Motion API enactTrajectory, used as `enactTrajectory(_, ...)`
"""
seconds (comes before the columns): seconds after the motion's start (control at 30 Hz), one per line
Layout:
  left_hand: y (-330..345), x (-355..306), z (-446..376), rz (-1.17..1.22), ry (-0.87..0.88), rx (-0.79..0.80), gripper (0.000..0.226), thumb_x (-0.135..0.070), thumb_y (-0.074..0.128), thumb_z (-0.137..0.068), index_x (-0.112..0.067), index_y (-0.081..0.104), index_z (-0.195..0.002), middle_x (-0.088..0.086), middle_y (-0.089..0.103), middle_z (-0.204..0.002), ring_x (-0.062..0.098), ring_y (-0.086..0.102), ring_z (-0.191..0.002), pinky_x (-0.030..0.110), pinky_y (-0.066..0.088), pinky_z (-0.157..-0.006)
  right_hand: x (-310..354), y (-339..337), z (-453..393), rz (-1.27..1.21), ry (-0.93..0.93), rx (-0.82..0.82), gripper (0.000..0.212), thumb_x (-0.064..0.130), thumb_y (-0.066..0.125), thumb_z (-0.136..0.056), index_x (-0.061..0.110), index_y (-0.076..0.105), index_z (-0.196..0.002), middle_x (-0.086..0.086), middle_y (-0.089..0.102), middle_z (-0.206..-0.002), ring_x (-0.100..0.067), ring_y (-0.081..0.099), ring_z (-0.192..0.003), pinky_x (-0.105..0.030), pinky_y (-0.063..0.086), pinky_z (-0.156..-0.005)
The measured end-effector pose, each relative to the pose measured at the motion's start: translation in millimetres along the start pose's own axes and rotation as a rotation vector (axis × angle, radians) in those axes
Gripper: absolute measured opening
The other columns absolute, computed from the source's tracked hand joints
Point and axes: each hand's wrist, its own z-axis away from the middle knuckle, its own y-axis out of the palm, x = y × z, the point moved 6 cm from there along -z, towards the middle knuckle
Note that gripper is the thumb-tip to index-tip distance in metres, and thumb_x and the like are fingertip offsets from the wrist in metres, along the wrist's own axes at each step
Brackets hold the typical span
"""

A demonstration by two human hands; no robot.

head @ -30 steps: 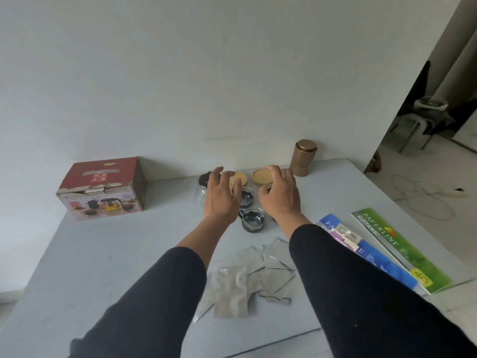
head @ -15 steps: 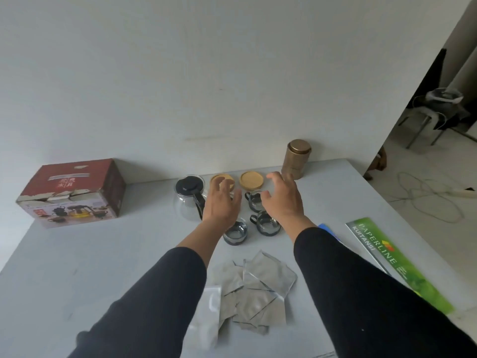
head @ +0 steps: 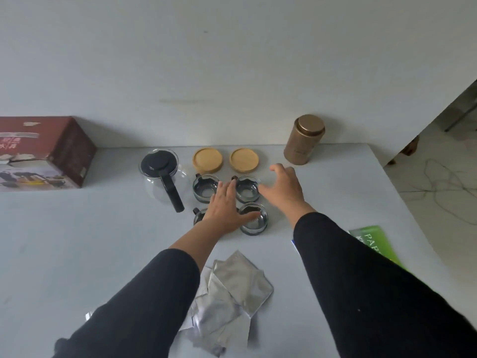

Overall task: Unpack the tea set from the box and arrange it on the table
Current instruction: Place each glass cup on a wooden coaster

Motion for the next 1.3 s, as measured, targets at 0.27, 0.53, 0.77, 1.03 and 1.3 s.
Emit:
enactTrajectory(0.27,31,8,18,-0.137,-0.109,0.001,0.133,-0.063,0.074,-0.063,-0.013,-0.012,-0.151,0.000,-0.005,-0.160,0.022,-0.017,-0.146,0.045,-0.004,-0.120,5,50,-40,0.053,-0.133,0.271,0.083,0.041,0.075,-0.071,0.023,0.031,-0.139,-0.011,0.036,-0.135,-0.032,0.043,-0.123,-0.040,0.042,-0.100)
enactTrajectory(0.53,35,8,39,-0.383,-0.187,-0.054,0.127,-0.048,0.075,-0.073,-0.013,-0.021,-0.148,-0.001,0.013,-0.158,0.024,-0.016,-0.146,0.052,-0.012,-0.113,6,76,-49,0.106,-0.149,0.271,0.080,0.034,0.075,-0.073,0.019,0.031,-0.138,-0.013,0.036,-0.136,-0.034,0.043,-0.124,-0.041,0.044,-0.097)
enactTrajectory(0.77,41,6,47,-0.435,-0.208,-0.077,0.127,-0.044,0.074,-0.075,-0.011,-0.026,-0.146,0.000,0.014,-0.158,0.024,-0.017,-0.146,0.057,-0.020,-0.105,0,67,-45,0.081,-0.135,0.162,0.078,0.030,0.074,-0.075,0.013,0.030,-0.138,-0.016,0.038,-0.133,-0.037,0.045,-0.120,-0.039,0.044,-0.093)
enactTrajectory(1.03,54,2,46,-0.453,-0.170,-0.026,0.126,-0.050,0.072,-0.074,-0.009,-0.021,-0.148,-0.001,0.013,-0.158,0.026,-0.018,-0.146,0.064,-0.016,-0.105,-44,32,-35,0.062,0.011,0.096,0.078,0.028,0.071,-0.077,0.012,0.026,-0.139,-0.018,0.035,-0.135,-0.039,0.042,-0.120,-0.040,0.042,-0.094)
enactTrajectory(1.3,55,0,46,-0.504,-0.124,-0.002,0.119,-0.054,0.068,-0.076,-0.012,-0.016,-0.150,-0.003,0.005,-0.160,0.022,-0.017,-0.146,0.066,-0.013,-0.106,-78,21,-17,0.041,0.084,0.105,0.079,0.028,0.071,-0.078,0.014,0.026,-0.140,-0.018,0.036,-0.134,-0.039,0.043,-0.120,-0.039,0.041,-0.096)
